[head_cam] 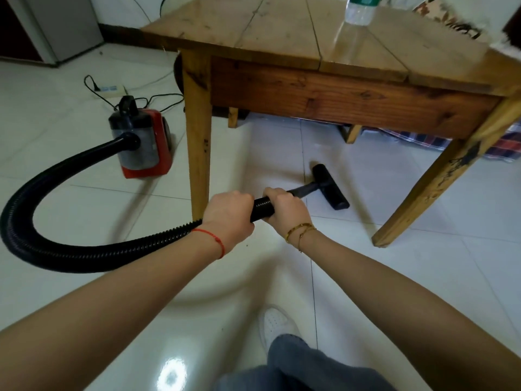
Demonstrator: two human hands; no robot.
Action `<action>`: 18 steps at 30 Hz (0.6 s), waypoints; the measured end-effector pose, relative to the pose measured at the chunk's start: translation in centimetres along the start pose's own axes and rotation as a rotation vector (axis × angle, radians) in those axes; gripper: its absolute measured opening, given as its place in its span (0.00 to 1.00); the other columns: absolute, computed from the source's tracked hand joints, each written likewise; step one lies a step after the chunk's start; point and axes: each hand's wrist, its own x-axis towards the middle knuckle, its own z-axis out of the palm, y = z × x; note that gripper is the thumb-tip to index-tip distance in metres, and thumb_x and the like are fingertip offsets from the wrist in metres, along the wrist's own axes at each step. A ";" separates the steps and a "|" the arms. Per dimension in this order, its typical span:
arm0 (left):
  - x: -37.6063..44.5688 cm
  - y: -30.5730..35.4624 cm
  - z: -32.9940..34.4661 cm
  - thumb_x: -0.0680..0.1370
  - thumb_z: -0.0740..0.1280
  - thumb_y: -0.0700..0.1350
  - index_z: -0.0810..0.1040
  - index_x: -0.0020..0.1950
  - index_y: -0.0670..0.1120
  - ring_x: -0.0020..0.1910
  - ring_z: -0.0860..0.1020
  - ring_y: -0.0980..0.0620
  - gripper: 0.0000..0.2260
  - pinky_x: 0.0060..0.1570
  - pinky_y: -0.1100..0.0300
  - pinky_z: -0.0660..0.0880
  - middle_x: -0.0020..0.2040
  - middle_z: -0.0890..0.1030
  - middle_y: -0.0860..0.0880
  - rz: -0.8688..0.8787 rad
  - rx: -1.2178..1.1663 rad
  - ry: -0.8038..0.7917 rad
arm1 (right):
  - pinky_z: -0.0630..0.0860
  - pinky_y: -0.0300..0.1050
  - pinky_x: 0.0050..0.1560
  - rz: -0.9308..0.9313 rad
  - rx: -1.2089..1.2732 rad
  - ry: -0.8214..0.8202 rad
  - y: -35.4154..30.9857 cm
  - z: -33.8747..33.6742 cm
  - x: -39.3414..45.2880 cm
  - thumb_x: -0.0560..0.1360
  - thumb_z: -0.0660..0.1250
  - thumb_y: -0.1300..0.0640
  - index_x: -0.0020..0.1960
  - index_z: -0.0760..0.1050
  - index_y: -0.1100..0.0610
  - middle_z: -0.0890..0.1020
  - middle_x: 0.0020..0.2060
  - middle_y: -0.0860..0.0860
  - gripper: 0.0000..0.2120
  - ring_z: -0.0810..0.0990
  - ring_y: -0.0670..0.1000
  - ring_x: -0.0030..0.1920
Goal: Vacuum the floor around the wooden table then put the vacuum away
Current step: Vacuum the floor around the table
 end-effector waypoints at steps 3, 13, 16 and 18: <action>-2.5 -2.7 -0.3 0.74 0.64 0.45 0.74 0.51 0.48 0.34 0.72 0.48 0.07 0.33 0.59 0.67 0.37 0.71 0.50 -0.053 0.016 0.020 | 0.75 0.46 0.39 -0.068 0.043 -0.004 -3.6 0.5 -0.2 0.72 0.70 0.55 0.48 0.72 0.58 0.79 0.47 0.55 0.10 0.78 0.57 0.44; -8.4 -7.7 -0.8 0.73 0.65 0.47 0.75 0.50 0.48 0.33 0.73 0.49 0.08 0.31 0.59 0.67 0.36 0.72 0.51 -0.171 0.049 -0.017 | 0.76 0.44 0.40 -0.261 0.123 -0.052 -10.6 2.1 -0.8 0.71 0.71 0.55 0.50 0.72 0.56 0.79 0.47 0.54 0.11 0.79 0.55 0.44; -8.9 -8.1 -0.8 0.73 0.64 0.47 0.74 0.50 0.48 0.33 0.72 0.49 0.07 0.31 0.59 0.65 0.35 0.70 0.51 -0.191 0.068 -0.022 | 0.76 0.44 0.38 -0.313 0.118 -0.057 -11.0 2.6 -0.6 0.71 0.71 0.55 0.49 0.72 0.56 0.78 0.46 0.53 0.11 0.79 0.55 0.43; -8.8 -8.0 -0.6 0.73 0.64 0.46 0.74 0.50 0.48 0.32 0.71 0.49 0.07 0.29 0.59 0.64 0.32 0.67 0.52 -0.198 0.065 -0.031 | 0.78 0.46 0.40 -0.339 0.119 -0.065 -10.7 2.9 -0.2 0.71 0.72 0.55 0.49 0.72 0.56 0.78 0.46 0.53 0.11 0.79 0.54 0.43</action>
